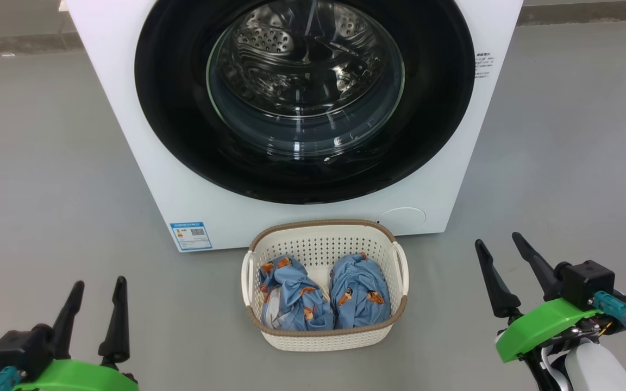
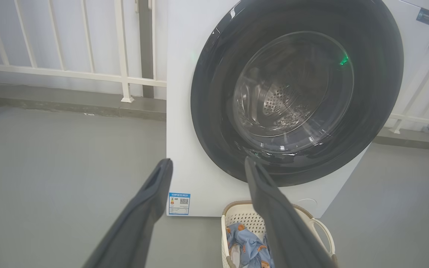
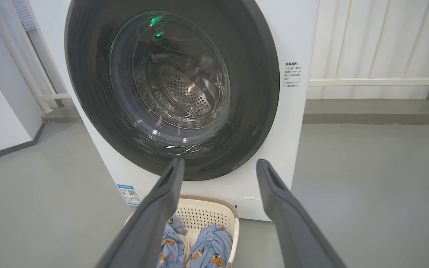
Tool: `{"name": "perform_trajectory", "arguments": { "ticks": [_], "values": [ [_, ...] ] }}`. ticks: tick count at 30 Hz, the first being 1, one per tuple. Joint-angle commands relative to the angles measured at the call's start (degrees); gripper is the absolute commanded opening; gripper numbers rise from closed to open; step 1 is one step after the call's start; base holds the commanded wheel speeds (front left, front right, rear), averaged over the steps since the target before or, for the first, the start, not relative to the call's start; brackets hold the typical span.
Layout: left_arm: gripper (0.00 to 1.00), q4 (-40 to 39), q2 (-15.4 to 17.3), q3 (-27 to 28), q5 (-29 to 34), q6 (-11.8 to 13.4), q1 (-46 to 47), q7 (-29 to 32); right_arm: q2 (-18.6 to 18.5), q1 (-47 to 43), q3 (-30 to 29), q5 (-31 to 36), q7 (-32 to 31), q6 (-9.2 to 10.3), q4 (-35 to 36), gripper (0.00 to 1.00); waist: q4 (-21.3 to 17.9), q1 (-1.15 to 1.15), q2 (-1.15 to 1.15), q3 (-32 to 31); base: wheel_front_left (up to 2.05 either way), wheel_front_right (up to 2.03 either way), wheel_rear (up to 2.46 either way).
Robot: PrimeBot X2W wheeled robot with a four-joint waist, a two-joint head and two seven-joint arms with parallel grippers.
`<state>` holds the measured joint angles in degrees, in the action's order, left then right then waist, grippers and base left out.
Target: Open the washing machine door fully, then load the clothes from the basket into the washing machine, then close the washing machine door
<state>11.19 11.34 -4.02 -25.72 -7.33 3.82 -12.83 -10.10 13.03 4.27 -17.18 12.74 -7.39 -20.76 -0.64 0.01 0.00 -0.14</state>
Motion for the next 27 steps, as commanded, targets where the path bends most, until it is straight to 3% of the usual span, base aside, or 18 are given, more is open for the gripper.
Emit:
{"name": "perform_trajectory", "arguments": {
  "ticks": [1, 9, 27],
  "values": [
    [1.0, -0.9, 1.8, 2.1, 2.4, -0.1, 2.9, -1.0, -1.0, 2.6, 1.5, 2.4, 1.1, -0.09, 0.8, 1.0, 0.0, 0.0, 0.0, 0.0, 0.0, 0.0, 0.0],
    [1.0, -1.0, 2.0, 2.5, 6.8, -0.2, 3.2, -2.2, -1.5, 3.6, 2.1, 6.9, 2.3, -0.1, 0.7, 1.0, -0.1, 0.0, 0.0, 0.0, 0.0, 0.0, 0.0],
    [1.0, 0.0, 1.2, 4.3, 6.4, -0.2, 2.6, -2.2, 0.0, 2.7, -1.0, 6.4, 2.3, -0.1, 0.9, 1.0, 0.2, 0.0, 0.0, -0.5, 0.0, 0.0, 0.0]
  ]
}}
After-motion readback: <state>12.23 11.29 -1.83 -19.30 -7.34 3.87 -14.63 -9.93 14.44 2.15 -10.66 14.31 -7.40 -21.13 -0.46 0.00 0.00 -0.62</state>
